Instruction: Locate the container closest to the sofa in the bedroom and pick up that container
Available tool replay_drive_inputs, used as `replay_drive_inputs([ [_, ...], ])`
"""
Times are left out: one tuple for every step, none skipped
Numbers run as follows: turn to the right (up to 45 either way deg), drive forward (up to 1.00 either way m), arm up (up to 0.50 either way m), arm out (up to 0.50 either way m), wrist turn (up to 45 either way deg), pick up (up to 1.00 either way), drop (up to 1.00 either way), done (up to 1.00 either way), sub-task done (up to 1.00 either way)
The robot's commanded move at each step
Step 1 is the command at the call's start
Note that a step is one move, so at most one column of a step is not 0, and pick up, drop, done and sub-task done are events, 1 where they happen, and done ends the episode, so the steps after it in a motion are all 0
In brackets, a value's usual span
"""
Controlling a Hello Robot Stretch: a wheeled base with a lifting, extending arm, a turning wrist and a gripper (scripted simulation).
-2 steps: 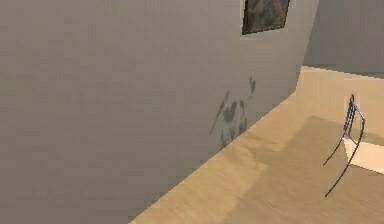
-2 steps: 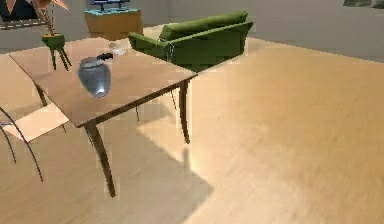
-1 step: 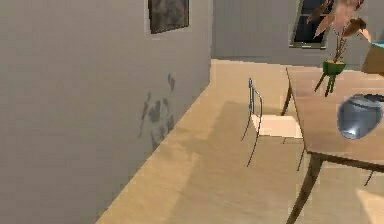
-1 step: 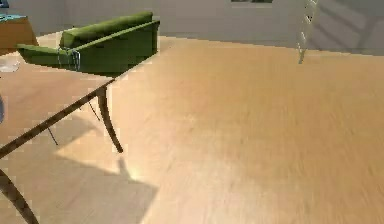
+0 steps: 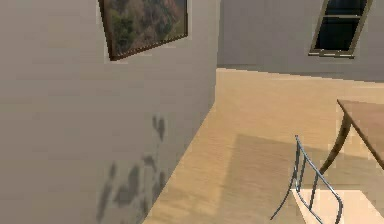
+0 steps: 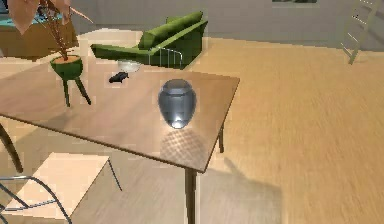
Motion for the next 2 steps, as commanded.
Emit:
replay_drive_inputs([
  [6.0,0.00,0.00,0.00,0.0,0.00,0.00,0.00,0.00],
  [0.0,0.35,0.00,0.00,0.0,0.00,0.00,0.00,0.00],
])
